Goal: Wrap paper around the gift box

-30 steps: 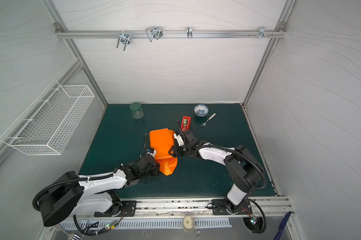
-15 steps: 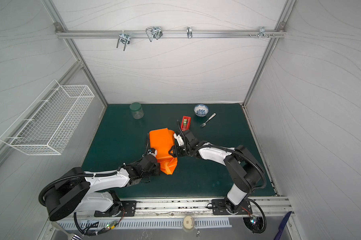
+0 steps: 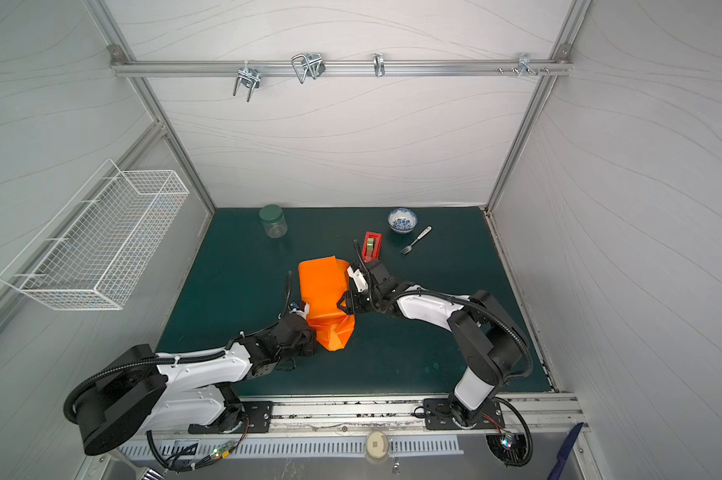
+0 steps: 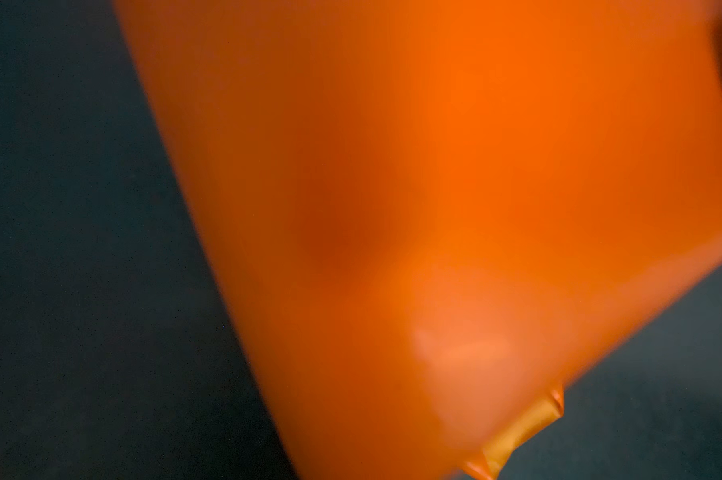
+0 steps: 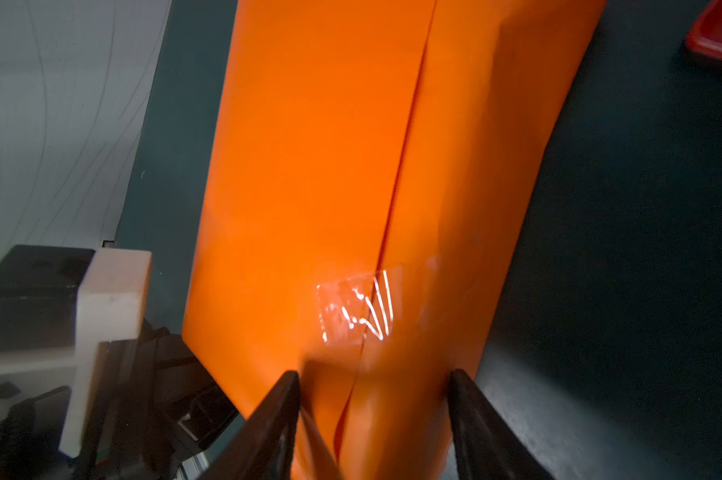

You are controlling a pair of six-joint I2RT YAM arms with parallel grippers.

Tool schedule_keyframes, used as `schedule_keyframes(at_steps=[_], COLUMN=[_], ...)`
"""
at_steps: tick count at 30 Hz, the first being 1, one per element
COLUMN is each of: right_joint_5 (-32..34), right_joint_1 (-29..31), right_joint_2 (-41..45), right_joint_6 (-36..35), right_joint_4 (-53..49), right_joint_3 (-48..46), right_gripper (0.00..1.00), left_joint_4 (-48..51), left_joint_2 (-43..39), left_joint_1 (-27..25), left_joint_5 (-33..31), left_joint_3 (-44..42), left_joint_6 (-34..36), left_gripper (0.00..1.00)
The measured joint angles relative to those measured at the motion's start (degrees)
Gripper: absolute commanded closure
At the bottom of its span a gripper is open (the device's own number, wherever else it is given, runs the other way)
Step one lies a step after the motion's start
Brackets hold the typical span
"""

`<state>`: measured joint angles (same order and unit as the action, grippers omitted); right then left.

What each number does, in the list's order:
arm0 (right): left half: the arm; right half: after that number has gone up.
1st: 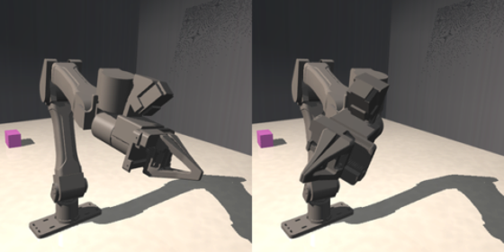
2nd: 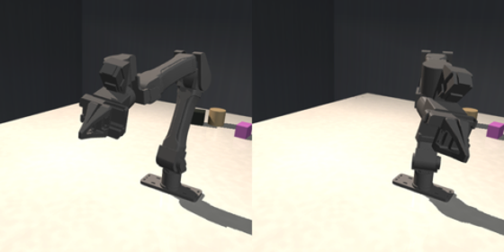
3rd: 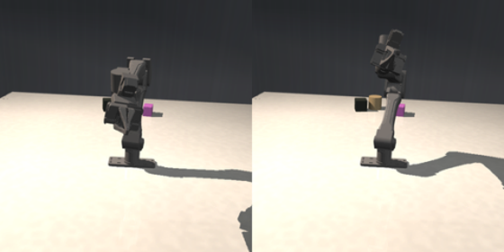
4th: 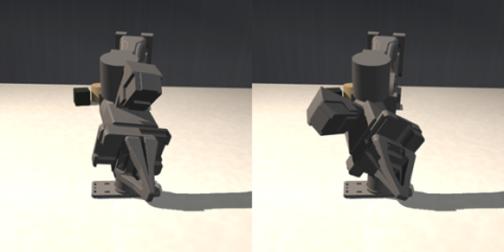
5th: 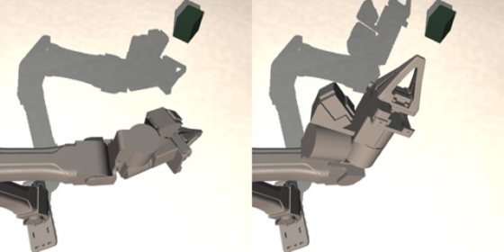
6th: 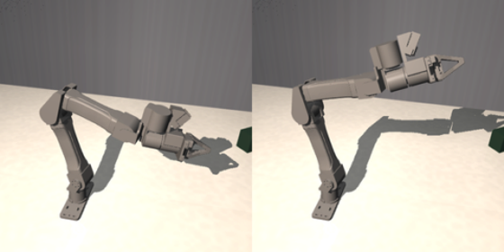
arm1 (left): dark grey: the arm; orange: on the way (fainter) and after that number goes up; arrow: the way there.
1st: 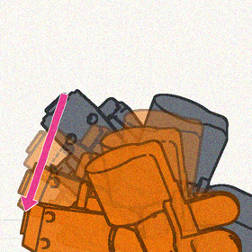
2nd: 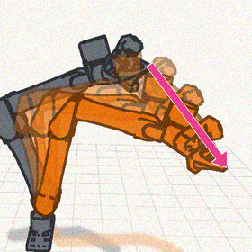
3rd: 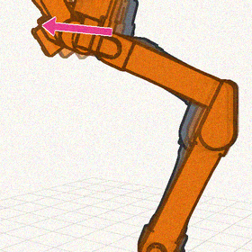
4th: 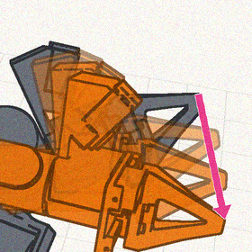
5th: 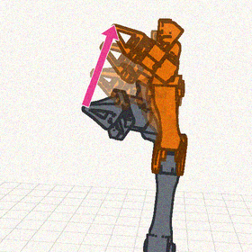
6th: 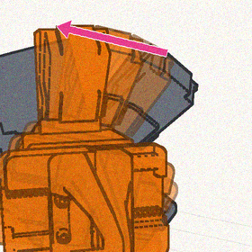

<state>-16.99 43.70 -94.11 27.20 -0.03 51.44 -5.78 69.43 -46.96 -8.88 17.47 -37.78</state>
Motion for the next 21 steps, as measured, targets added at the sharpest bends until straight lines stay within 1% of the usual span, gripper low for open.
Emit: schedule_keyframes(at_steps=[6, 21], right_joint_5=[-0.04, -0.24], right_joint_1=[0.00, -0.02], right_joint_2=[-0.13, -0.39], right_joint_6=[0.00, 0.02], right_joint_4=[0.07, 0.24], right_joint_3=[0.04, 0.20], right_gripper=[0.42, 0.43], left_joint_4=[2.40, 2.51], left_joint_2=[-1.84, -1.81], left_joint_1=[-0.85, -1.03], left_joint_5=[0.98, 2.14], left_joint_3=[-0.33, -0.17], left_joint_6=[-0.20, -0.07], left_gripper=[1.00, 0.99])
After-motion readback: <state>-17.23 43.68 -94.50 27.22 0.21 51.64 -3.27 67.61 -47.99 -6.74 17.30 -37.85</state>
